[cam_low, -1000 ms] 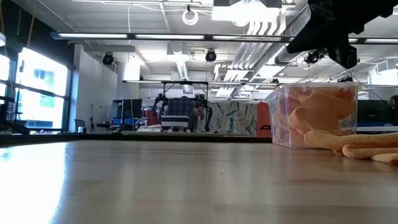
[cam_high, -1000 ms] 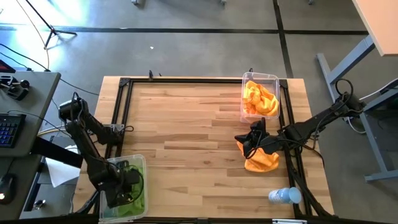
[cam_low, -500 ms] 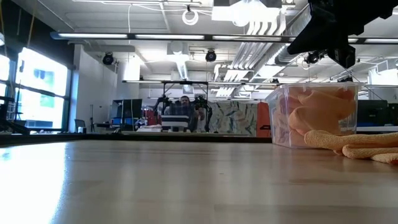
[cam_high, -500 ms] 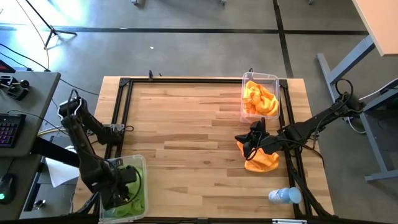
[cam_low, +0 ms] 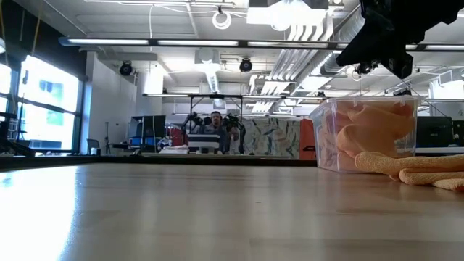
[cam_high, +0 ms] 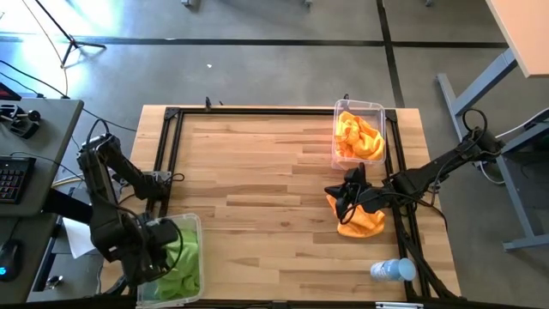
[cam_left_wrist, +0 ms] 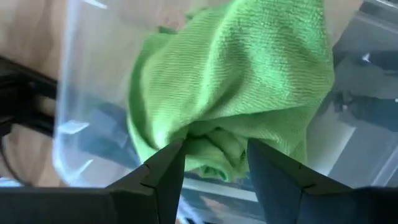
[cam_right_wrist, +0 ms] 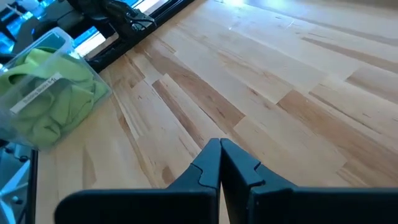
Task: Sort microfiber towel by color & place in baskets
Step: Put the orange microfiber towel into the top transparent bin
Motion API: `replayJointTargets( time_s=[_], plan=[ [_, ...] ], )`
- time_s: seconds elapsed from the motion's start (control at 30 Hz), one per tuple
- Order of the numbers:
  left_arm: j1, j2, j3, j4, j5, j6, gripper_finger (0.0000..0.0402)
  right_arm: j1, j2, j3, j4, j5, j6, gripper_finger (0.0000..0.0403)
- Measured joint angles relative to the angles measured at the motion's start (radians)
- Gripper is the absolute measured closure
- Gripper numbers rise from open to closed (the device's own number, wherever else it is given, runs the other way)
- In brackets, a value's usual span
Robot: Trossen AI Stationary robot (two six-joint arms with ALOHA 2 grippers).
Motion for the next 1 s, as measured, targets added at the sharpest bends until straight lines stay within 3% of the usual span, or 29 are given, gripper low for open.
replayJointTargets(
  time_s=[0.13,0.27,0.4,0.57,0.77,1.0],
  plan=[
    [0.0,0.0,0.043,-0.062,-0.014,-0.005,0.0241,0.0,0.0,0.0,0.0,-0.005,-0.005,0.0402],
    [0.014,0.0,0.073,-0.086,-0.104,-0.004,0.0241,-0.011,0.0,0.0,-0.036,-0.024,-0.03,0.0402],
    [0.067,0.0,0.086,-0.078,-0.258,0.075,0.0241,-0.053,0.0,0.0,-0.108,-0.148,-0.03,0.0402],
    [0.208,0.0,0.087,-0.047,-0.35,0.232,0.0241,-0.105,0.0,0.0,-0.187,-0.29,-0.032,0.0395],
    [0.414,0.0,0.087,0.167,-0.437,0.537,0.0241,-0.14,0.0,0.001,-0.356,-0.395,-0.022,0.0336],
    [0.604,0.031,0.087,0.368,-0.444,0.798,0.0241,-0.142,0.0,0.001,-0.531,-0.48,0.046,0.0232]
  ],
)
